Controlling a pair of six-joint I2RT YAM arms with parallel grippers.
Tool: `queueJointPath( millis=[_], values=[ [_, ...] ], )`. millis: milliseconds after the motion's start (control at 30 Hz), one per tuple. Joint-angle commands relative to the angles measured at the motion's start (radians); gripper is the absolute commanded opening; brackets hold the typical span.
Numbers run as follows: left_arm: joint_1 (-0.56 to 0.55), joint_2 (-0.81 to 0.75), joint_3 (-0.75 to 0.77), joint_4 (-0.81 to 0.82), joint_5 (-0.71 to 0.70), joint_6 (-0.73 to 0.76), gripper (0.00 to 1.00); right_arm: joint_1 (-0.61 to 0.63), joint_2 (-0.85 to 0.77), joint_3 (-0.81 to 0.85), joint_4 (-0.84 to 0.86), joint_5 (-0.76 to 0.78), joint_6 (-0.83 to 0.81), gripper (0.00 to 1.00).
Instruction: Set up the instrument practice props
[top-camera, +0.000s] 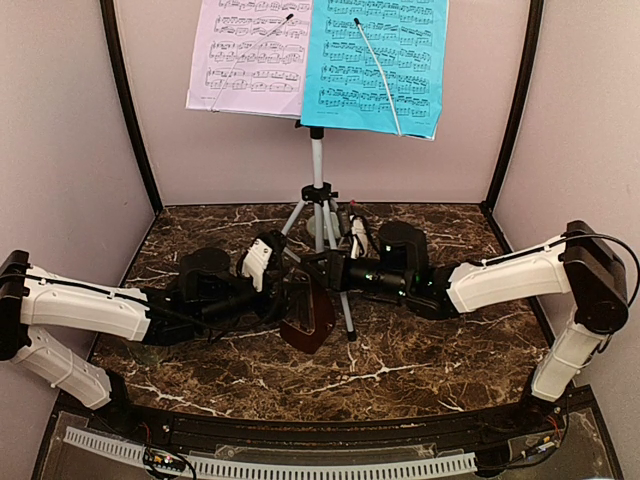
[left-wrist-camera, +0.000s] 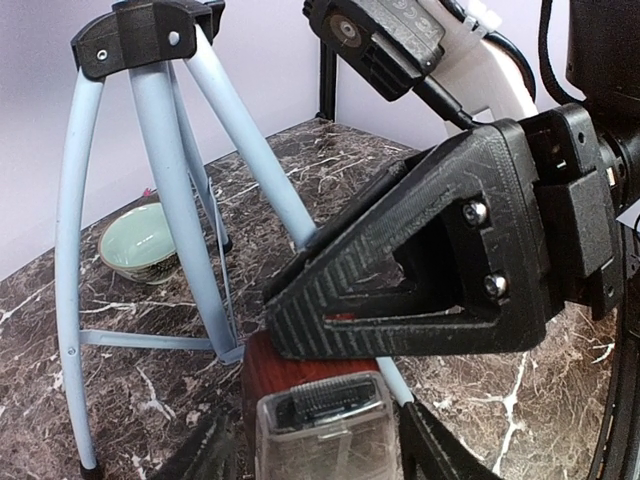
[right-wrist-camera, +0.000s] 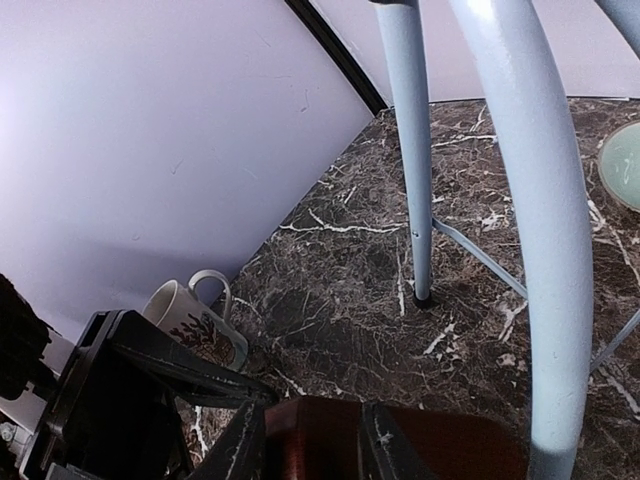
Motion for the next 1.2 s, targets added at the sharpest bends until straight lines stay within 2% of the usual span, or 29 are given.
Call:
queueJointPath(
  millis=[0,133,433,600,633,767,867,967,1167],
  values=[
    [0.003,-0.002,0.038,0.025,0.0,-0.008,0.54,0.015,0.037,-0.03,-0.111,0.043,-0.034,0.33],
    [0.003,-0.008,0.031,0.022,-0.004,-0.01,0.48,0.019,0.037,-0.034,-0.121,0.063,-0.043,0.32],
    [0.003,-0.019,-0.005,0.026,0.046,0.0,0.29,0.03,0.048,-0.089,-0.129,0.122,-0.073,0.31],
    [0.003,-0.044,-0.038,0.028,0.058,0.005,0.25,0.031,0.054,-0.115,-0.123,0.138,-0.073,0.3],
    [0.003,-0.048,-0.039,0.023,0.053,0.004,0.26,0.03,0.054,-0.117,-0.124,0.137,-0.073,0.3],
    [0.001,-0.057,-0.028,0.004,0.028,-0.003,0.53,0.031,0.049,-0.109,-0.123,0.124,-0.076,0.3],
    [-0.005,-0.052,-0.013,-0.002,0.012,-0.025,0.64,0.032,0.047,-0.103,-0.118,0.112,-0.078,0.3],
    [-0.029,-0.022,0.013,0.003,-0.026,-0.044,0.68,0.035,0.045,-0.092,-0.118,0.106,-0.079,0.3],
    [-0.069,0.067,0.097,-0.019,-0.133,-0.054,0.7,0.042,0.048,-0.081,-0.123,0.106,-0.08,0.29]
  ],
)
